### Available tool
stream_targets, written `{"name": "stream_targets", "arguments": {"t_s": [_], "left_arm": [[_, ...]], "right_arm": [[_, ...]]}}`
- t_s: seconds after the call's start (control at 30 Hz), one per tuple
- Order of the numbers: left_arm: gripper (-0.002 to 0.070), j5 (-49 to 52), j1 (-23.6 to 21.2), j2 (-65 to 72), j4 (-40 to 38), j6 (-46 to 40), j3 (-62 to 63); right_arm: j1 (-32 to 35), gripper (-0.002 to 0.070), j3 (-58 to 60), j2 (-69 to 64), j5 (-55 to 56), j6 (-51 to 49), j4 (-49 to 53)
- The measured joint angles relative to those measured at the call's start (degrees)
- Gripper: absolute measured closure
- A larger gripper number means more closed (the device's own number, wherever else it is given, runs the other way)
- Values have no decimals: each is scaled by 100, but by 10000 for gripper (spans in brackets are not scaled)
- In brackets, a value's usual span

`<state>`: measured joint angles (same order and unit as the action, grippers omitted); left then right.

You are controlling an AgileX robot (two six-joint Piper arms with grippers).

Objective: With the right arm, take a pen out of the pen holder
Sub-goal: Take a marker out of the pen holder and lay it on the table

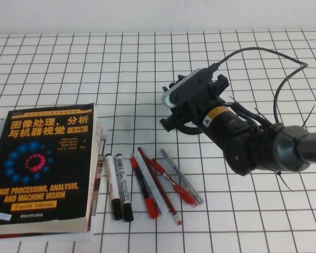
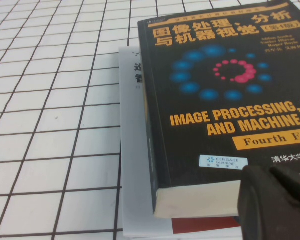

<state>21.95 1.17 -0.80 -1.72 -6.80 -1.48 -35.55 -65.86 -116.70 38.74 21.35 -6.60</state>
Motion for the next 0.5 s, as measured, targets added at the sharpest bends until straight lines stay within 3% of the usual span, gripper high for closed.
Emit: {"name": "stream_targets", "arguments": {"t_s": [0.23, 0.5], "left_arm": [[679, 0, 0, 0, 0, 0, 0], [679, 0, 0, 0, 0, 0, 0]], "right_arm": [[0, 407, 0, 0, 0, 0, -36], [9, 523, -10, 0, 91, 16, -36]]}}
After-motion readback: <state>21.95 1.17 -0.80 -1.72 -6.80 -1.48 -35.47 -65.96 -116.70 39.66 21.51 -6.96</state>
